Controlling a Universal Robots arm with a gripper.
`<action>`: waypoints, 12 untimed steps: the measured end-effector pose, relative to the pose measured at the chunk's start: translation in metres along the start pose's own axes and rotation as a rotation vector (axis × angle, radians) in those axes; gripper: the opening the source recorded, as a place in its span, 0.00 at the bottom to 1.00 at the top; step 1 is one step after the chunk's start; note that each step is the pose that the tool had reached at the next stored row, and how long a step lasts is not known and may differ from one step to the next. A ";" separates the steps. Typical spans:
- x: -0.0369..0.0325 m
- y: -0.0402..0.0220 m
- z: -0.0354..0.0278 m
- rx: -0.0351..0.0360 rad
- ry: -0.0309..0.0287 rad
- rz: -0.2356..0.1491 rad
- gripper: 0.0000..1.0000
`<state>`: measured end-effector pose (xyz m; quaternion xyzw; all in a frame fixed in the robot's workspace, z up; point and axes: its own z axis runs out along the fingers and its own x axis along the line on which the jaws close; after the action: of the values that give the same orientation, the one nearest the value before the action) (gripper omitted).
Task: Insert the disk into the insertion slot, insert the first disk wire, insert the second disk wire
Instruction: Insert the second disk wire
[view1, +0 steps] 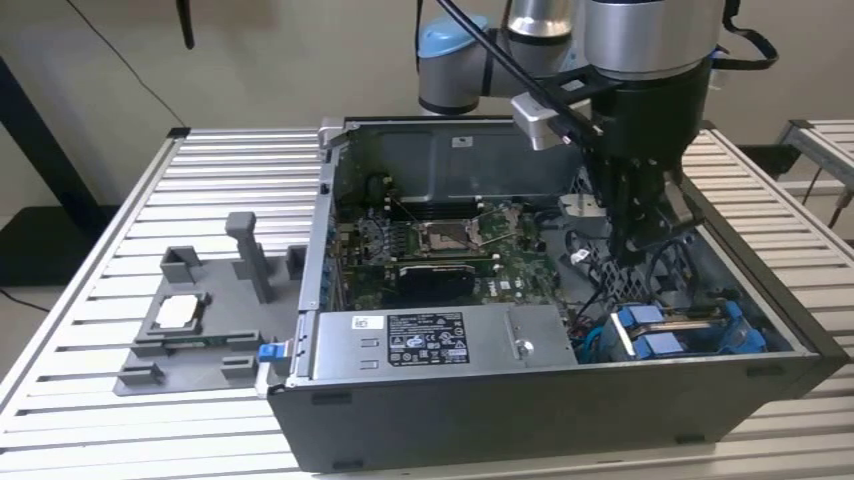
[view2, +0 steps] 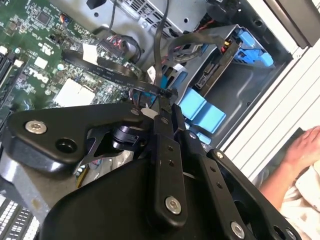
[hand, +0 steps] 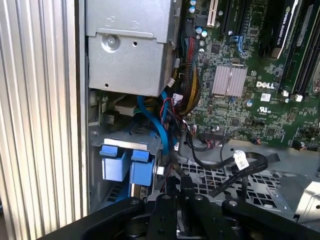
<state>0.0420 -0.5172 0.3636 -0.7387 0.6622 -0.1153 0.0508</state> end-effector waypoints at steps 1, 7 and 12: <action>0.0014 -0.0016 0.0006 -0.0076 -0.0010 -0.001 0.16; 0.0091 -0.0118 0.0040 -0.0372 -0.0045 -0.003 0.16; 0.0148 -0.0204 0.0067 -0.0626 -0.0076 -0.005 0.16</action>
<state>0.0647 -0.5300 0.3633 -0.7419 0.6635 -0.0919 0.0300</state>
